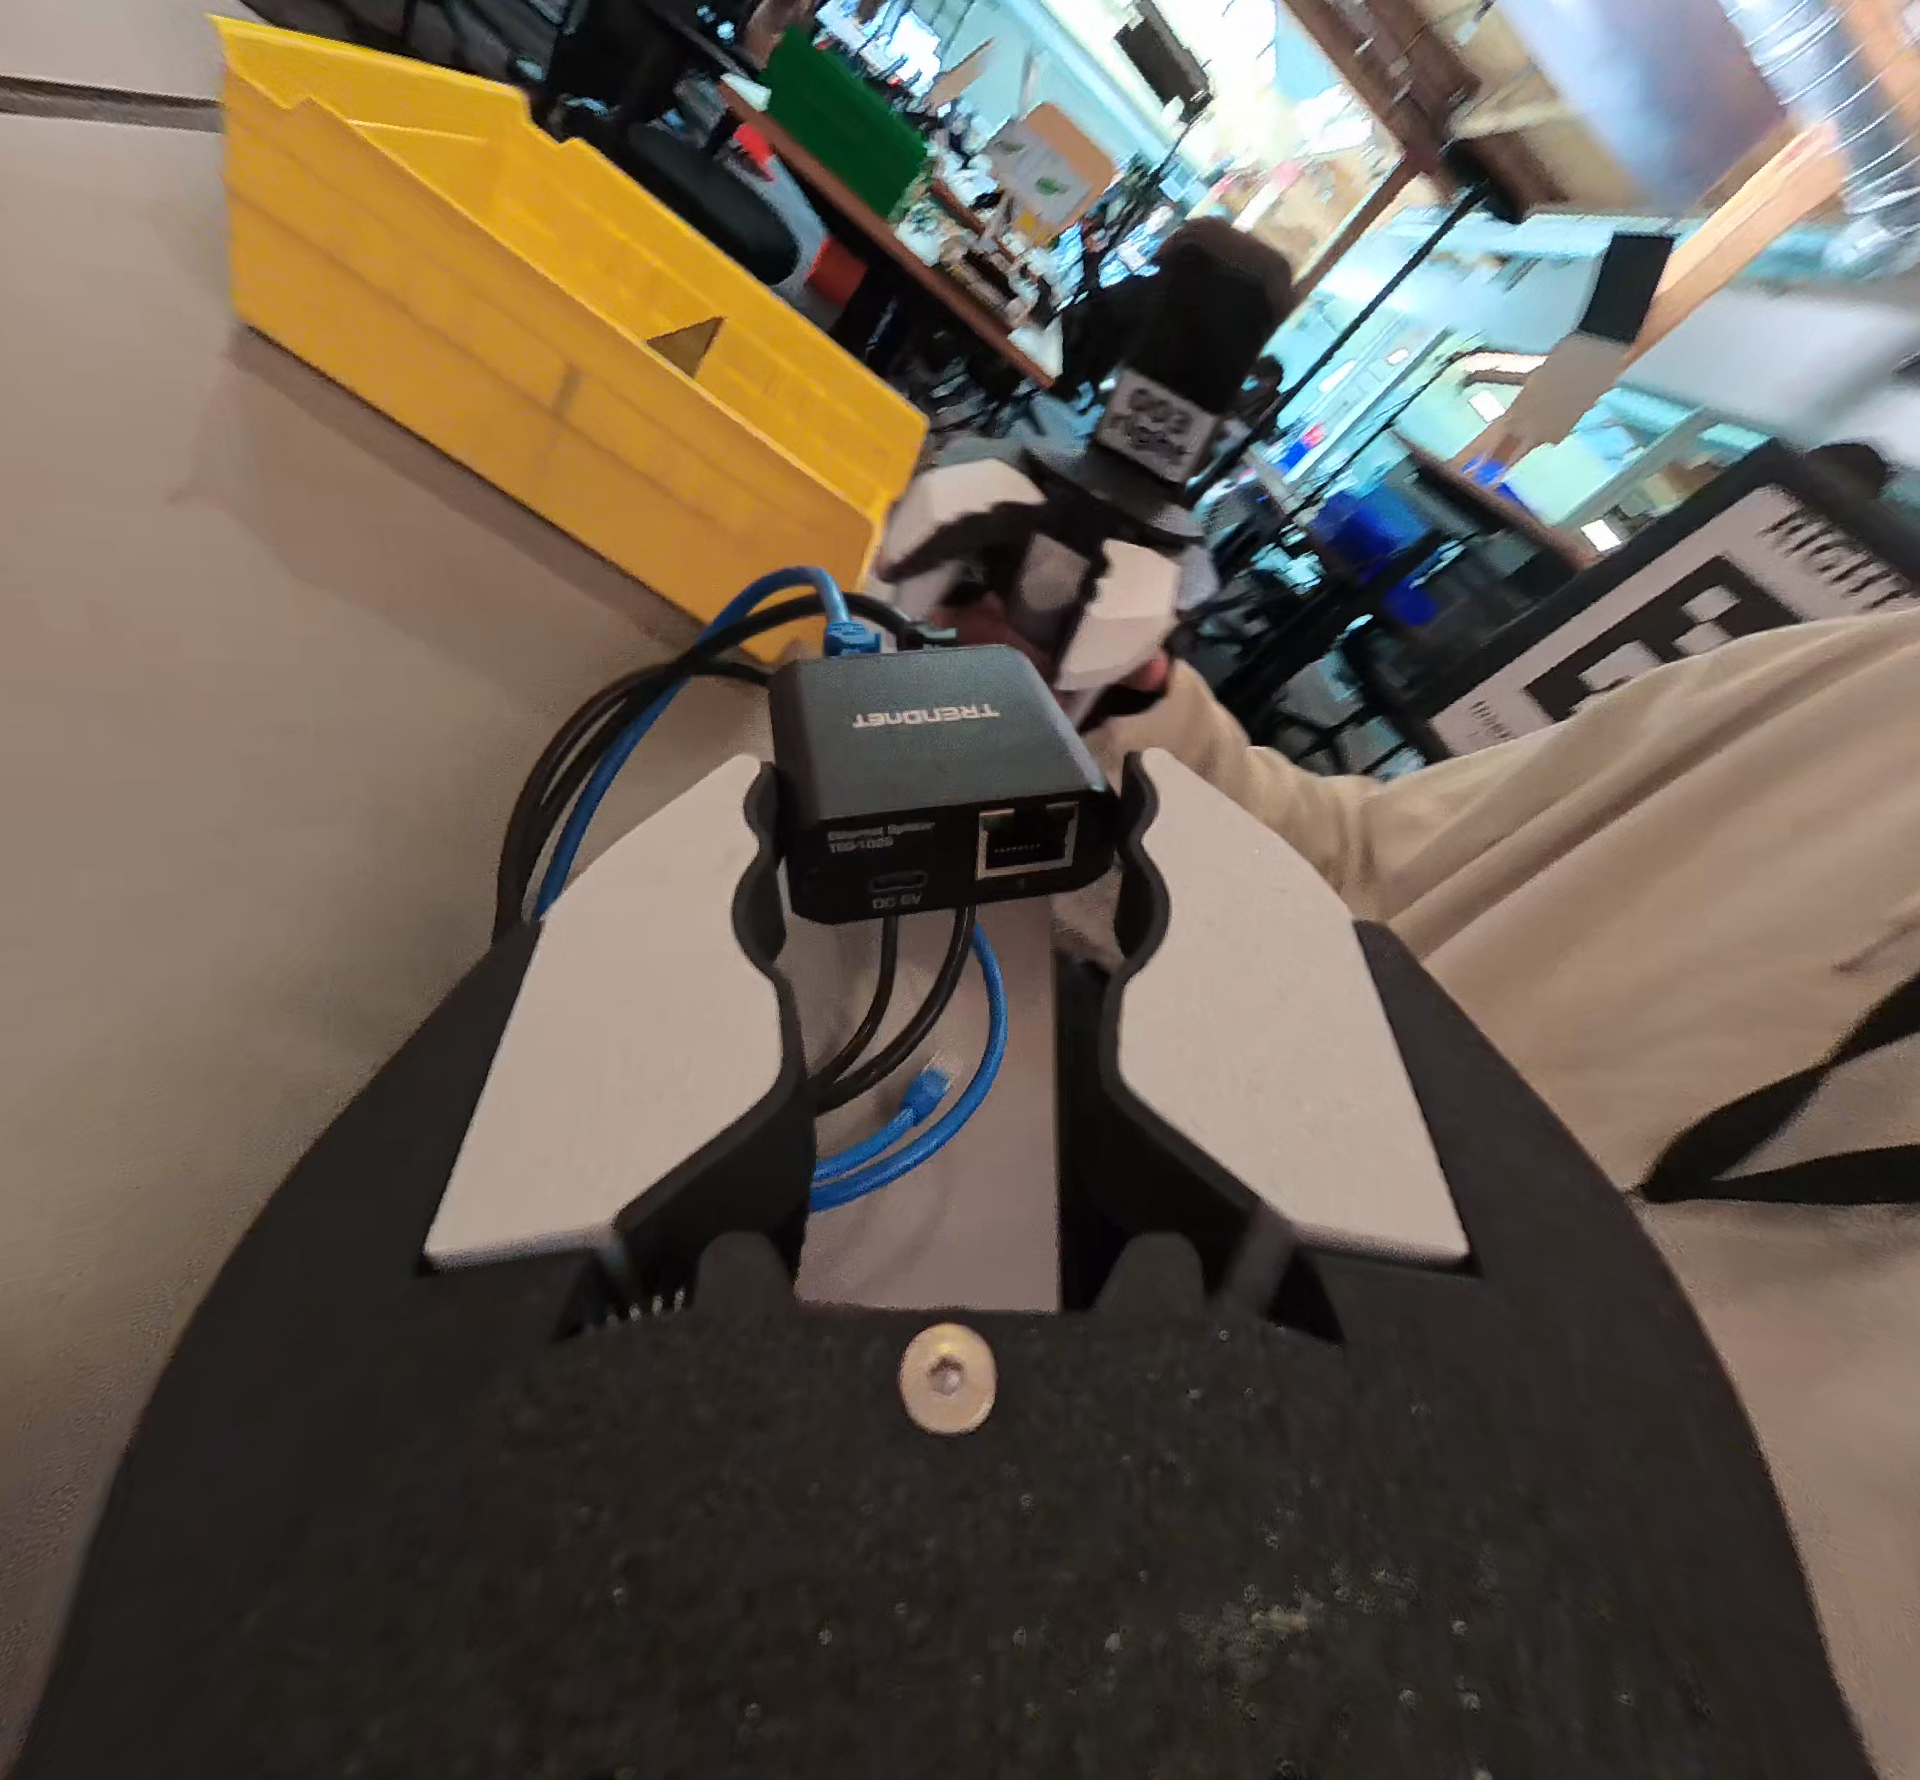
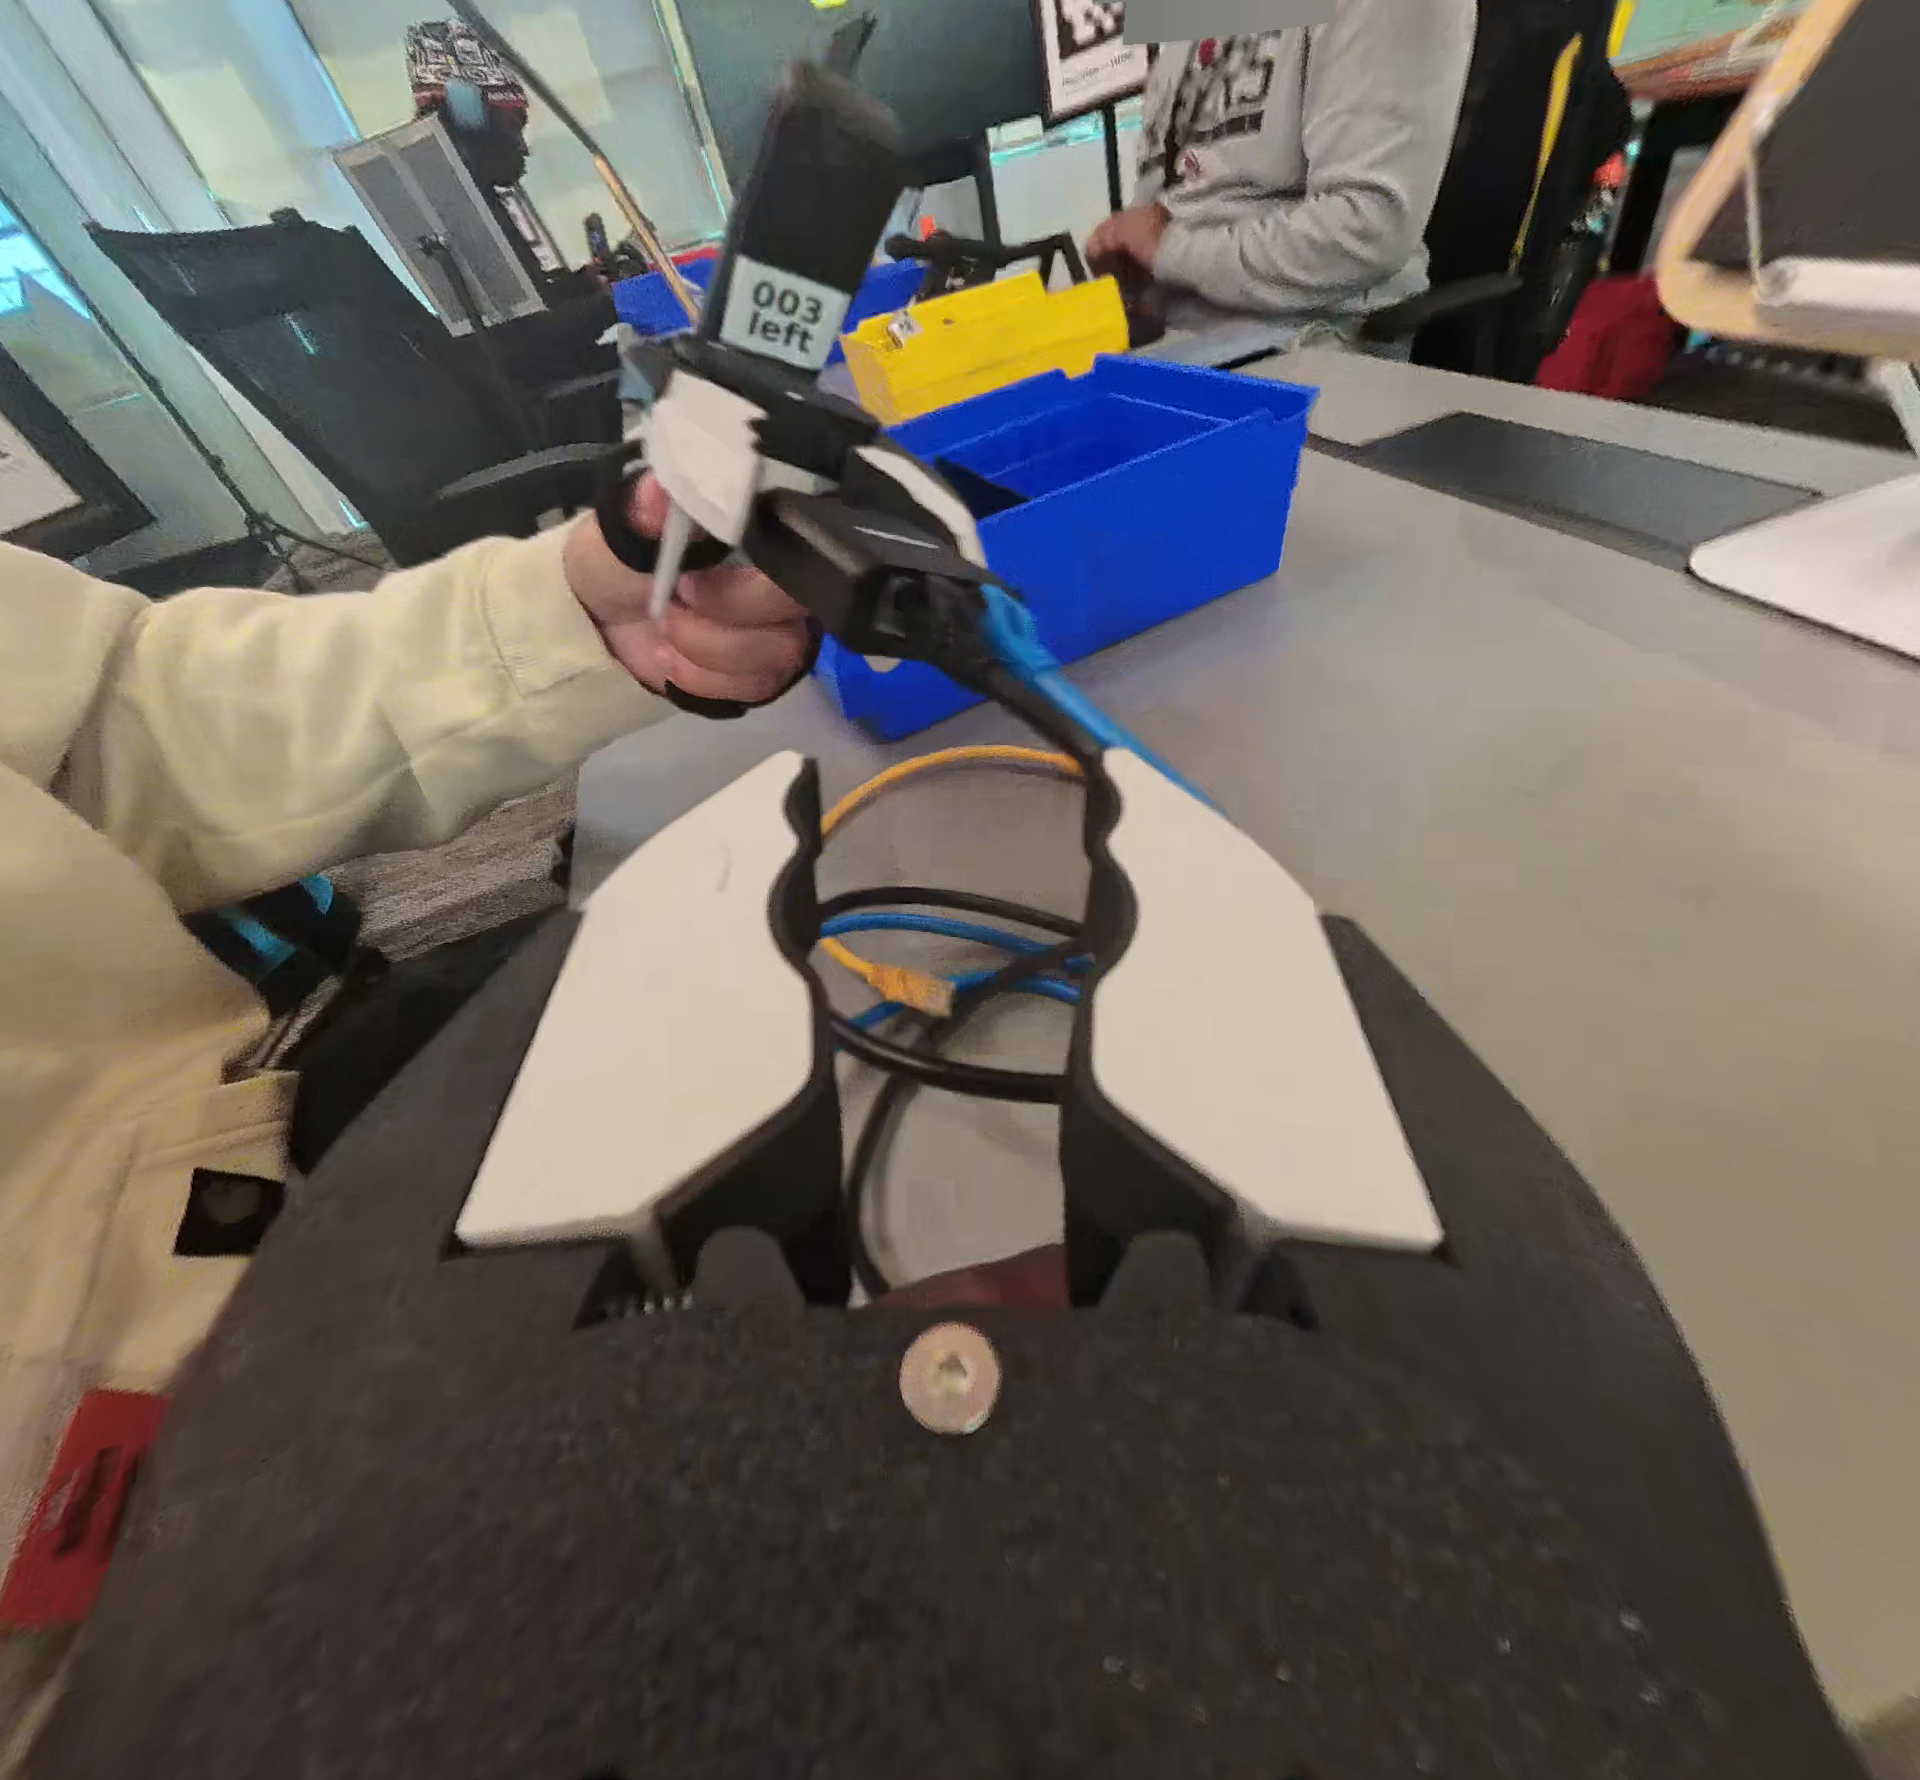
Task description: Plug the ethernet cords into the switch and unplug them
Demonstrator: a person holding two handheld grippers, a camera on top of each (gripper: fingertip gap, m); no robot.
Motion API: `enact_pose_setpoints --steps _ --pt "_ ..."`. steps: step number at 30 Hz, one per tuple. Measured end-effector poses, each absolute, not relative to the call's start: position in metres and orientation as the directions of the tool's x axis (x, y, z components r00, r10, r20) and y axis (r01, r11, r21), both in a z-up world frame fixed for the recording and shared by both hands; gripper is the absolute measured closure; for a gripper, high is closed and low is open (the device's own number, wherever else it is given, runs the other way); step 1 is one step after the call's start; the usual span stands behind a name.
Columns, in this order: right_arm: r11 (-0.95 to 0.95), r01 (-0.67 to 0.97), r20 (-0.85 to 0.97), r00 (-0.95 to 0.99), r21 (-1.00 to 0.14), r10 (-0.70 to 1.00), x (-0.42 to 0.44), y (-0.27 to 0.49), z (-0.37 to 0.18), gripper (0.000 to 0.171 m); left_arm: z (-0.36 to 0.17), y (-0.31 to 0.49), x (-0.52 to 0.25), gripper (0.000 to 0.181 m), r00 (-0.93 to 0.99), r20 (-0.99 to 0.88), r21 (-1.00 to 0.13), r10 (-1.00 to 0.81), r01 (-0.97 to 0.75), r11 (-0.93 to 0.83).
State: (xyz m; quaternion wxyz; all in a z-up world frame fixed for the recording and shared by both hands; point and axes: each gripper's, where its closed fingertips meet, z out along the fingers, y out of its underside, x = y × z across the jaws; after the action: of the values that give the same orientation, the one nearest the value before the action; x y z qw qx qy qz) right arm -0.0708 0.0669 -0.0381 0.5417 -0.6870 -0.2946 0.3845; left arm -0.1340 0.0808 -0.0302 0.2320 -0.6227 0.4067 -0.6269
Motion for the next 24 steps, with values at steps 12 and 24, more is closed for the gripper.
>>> enact_pose_setpoints --steps 12,24 --pt "-0.281 0.323 -0.150 0.377 -0.903 0.914 -0.075 0.055 -0.083 0.157 -0.038 0.065 -0.120 0.120 -0.225 0.647 -0.762 -0.729 -0.232 -0.604" --pt "-0.359 0.390 -0.119 0.520 -0.848 0.846 -0.065 0.068 -0.080 0.159 -0.065 0.097 -0.140 0.118 0.136 -0.422 -0.727 -0.896 -0.641 0.245"
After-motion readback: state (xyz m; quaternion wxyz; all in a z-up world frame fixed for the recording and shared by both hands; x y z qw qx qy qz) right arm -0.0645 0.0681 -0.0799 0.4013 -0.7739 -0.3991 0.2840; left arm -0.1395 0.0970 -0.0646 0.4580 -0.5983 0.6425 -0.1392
